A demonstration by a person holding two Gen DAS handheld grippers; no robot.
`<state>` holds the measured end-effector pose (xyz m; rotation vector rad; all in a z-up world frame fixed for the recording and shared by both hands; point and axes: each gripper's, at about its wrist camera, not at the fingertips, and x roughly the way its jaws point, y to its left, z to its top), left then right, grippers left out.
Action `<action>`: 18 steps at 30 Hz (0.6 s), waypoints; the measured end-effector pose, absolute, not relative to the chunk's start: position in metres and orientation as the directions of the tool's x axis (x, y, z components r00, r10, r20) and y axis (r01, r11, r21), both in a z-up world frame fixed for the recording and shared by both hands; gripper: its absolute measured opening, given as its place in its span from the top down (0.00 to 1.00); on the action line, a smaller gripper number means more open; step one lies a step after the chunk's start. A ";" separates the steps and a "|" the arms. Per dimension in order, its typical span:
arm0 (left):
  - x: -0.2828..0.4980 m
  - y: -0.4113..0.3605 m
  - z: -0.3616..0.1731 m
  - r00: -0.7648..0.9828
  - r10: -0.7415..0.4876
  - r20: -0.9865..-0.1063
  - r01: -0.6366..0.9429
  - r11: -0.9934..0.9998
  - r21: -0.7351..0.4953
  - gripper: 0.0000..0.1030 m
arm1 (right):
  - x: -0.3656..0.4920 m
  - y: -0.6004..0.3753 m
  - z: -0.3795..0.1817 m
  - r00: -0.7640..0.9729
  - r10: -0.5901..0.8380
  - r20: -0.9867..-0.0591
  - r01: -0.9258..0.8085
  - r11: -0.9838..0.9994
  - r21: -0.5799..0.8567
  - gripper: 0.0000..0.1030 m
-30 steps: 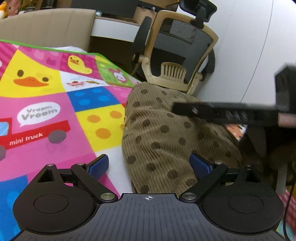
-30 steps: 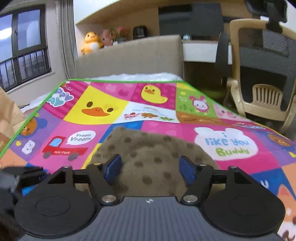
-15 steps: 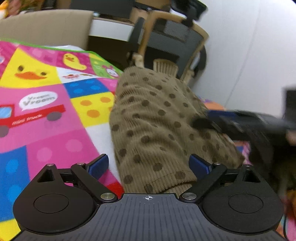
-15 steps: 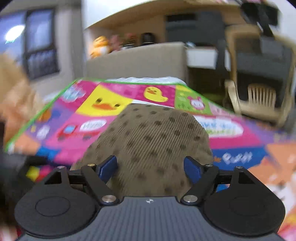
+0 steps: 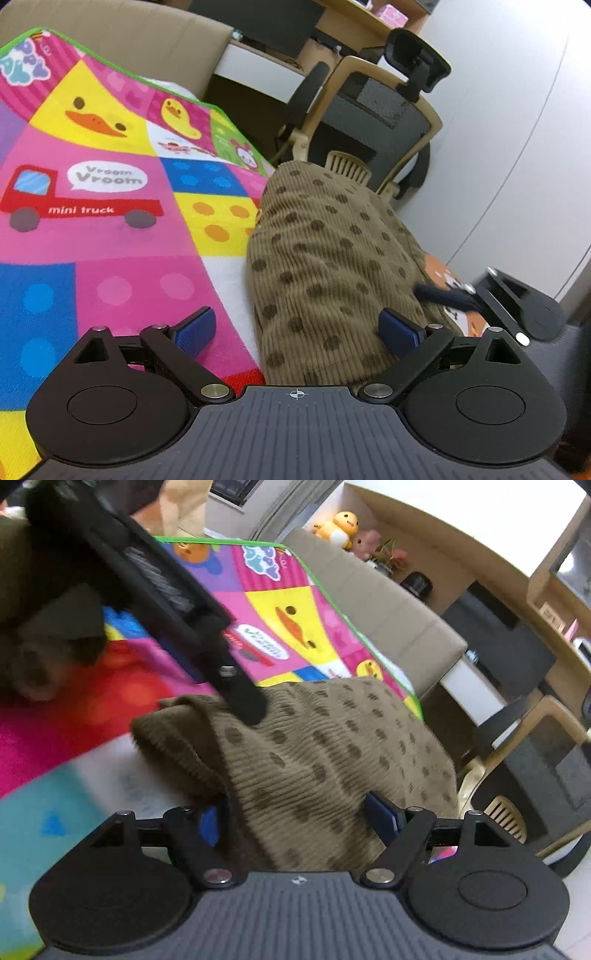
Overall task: Fold clothes
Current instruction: 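Lay the folded dress flat on the mat and open both grippers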
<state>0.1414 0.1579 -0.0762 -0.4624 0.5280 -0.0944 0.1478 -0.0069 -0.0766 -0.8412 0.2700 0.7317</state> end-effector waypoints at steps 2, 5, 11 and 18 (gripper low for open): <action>0.142 0.158 -0.077 0.860 -0.204 -0.468 -0.033 0.893 -0.449 0.05 | 0.159 0.001 -0.079 0.740 0.475 -0.476 -0.668 0.441 -0.599 0.24; 0.143 0.157 -0.077 0.857 -0.203 -0.474 -0.037 0.892 -0.450 0.04 | 0.172 0.009 -0.085 0.770 0.463 -0.439 -0.629 0.433 -0.646 0.24; 0.144 0.156 -0.078 0.852 -0.203 -0.482 -0.038 0.895 -0.445 0.03 | 0.192 0.000 -0.083 0.778 0.432 -0.457 -0.627 0.474 -0.619 0.24; 0.145 0.152 -0.077 0.849 -0.186 -0.494 -0.044 0.908 -0.417 0.02 | 0.172 -0.056 -0.070 0.769 0.385 -0.511 -0.627 0.609 -0.485 0.13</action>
